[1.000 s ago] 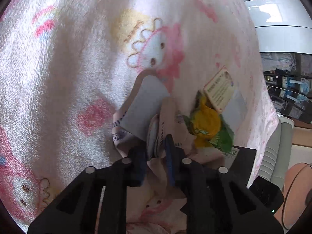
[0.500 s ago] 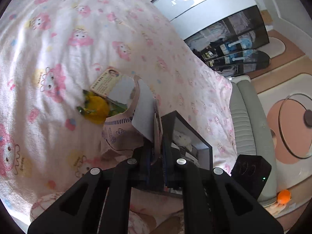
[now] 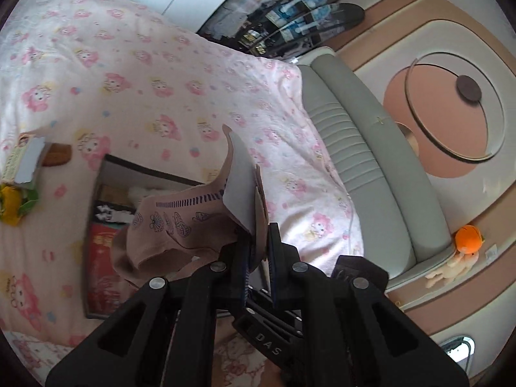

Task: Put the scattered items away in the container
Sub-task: 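Carry the pink face mask with both tools over the black box, then lower the mask into the box and open both tools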

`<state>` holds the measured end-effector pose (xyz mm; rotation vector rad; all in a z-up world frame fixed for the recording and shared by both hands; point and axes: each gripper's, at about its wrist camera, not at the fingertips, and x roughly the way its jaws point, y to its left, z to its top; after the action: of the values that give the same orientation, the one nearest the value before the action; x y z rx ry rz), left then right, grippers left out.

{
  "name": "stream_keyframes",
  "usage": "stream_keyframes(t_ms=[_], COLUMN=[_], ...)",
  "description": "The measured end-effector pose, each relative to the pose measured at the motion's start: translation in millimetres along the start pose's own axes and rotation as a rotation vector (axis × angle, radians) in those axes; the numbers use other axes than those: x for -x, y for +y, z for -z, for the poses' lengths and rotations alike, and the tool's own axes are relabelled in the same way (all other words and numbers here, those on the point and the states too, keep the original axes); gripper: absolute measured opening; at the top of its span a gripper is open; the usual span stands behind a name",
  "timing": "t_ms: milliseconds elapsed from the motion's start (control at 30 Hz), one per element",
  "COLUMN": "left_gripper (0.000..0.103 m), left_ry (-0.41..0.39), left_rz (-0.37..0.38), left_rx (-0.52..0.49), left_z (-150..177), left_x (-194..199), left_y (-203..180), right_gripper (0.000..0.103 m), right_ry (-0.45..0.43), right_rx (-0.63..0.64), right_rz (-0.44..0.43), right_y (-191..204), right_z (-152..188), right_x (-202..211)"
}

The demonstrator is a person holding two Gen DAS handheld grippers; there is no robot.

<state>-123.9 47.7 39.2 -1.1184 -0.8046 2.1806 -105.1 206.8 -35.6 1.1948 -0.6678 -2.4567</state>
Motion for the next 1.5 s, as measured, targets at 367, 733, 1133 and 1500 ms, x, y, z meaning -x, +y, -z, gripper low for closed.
stream_keyframes(t_ms=[367,733,1133,1500], left_gripper=[0.009,0.047,0.045,0.046], left_ry=[-0.040,0.035,0.061,0.194], left_rz=[-0.168,-0.354,-0.518,-0.498], left_rx=[0.243,0.233,0.113,0.209], left_z=[33.5,56.6,43.1,46.7], left_x=[-92.2,-94.6,-105.6,-120.2], left_y=[83.4,121.6,121.1,144.0], right_gripper=[0.004,0.004,0.006,0.008], right_ry=[-0.030,0.077,0.179,0.269], right_rx=[-0.166,-0.140,-0.011,-0.071], right_rz=[0.145,0.175,0.258,0.231], right_y=[-89.7,-97.3,-85.5,-100.5], right_z=[-7.6,-5.9,-12.9,-3.9], right_x=[-8.6,-46.4,-88.1,-99.6])
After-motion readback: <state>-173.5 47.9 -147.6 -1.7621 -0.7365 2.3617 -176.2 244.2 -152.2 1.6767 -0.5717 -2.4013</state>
